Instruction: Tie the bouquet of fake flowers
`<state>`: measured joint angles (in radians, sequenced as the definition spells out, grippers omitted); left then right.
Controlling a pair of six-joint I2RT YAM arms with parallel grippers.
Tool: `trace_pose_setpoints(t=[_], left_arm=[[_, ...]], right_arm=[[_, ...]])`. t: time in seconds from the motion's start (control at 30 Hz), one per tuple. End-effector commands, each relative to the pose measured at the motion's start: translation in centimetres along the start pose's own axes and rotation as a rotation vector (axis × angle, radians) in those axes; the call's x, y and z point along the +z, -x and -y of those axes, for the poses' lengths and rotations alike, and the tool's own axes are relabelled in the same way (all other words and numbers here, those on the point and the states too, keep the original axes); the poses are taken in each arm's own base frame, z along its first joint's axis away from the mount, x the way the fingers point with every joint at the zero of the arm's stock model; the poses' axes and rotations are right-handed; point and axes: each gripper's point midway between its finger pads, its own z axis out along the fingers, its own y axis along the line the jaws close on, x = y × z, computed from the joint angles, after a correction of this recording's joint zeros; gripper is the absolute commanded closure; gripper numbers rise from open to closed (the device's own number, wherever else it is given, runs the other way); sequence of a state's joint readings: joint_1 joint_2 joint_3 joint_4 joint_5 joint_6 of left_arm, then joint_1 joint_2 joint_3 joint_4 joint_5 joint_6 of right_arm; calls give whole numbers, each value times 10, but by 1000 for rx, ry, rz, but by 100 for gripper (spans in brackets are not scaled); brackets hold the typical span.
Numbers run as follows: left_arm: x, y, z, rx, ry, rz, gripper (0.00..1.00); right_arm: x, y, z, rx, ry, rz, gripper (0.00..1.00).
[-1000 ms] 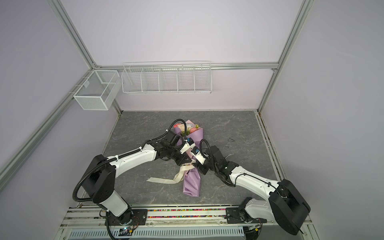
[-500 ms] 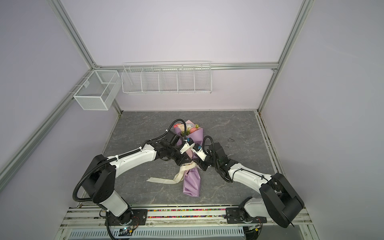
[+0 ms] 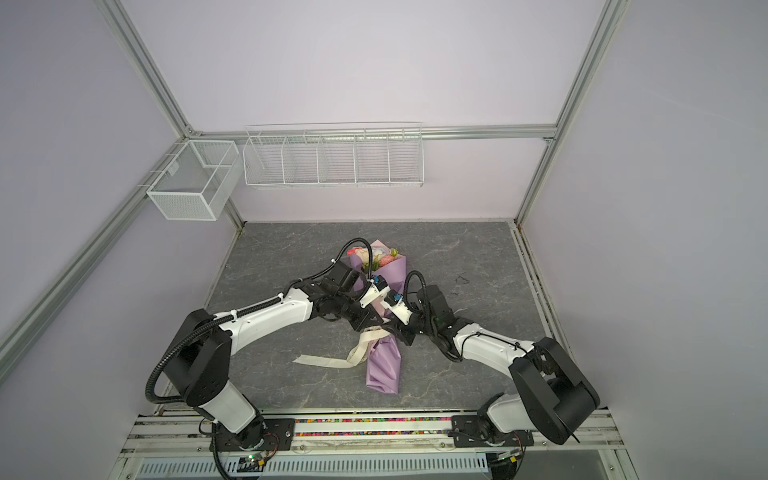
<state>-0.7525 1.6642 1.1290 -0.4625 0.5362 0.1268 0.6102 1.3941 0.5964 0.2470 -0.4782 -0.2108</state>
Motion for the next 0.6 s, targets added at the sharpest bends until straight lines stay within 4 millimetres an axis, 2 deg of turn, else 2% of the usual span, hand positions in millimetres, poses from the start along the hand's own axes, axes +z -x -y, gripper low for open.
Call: trace_pose_setpoints(t=[0.0,0.27,0.37,0.5,0.57], left_arm=[[-5,-1,7,32,-24,-4,94],[-7,1,6,26,-6,12,92],[-9,0,2,13,23,17,87],[-19,-3,-4,-21,90,50,66],[-26,-8,-5,-29,120,71,64]], right_arm=[[2,10,-4,-22,51,17,71],[5,8,-3,-6,59,-2,92],[2,7,2,16,17,-10,94],[-3,6,9,55,-41,-11,94],[-6,9,12,86,-63,-3,94]])
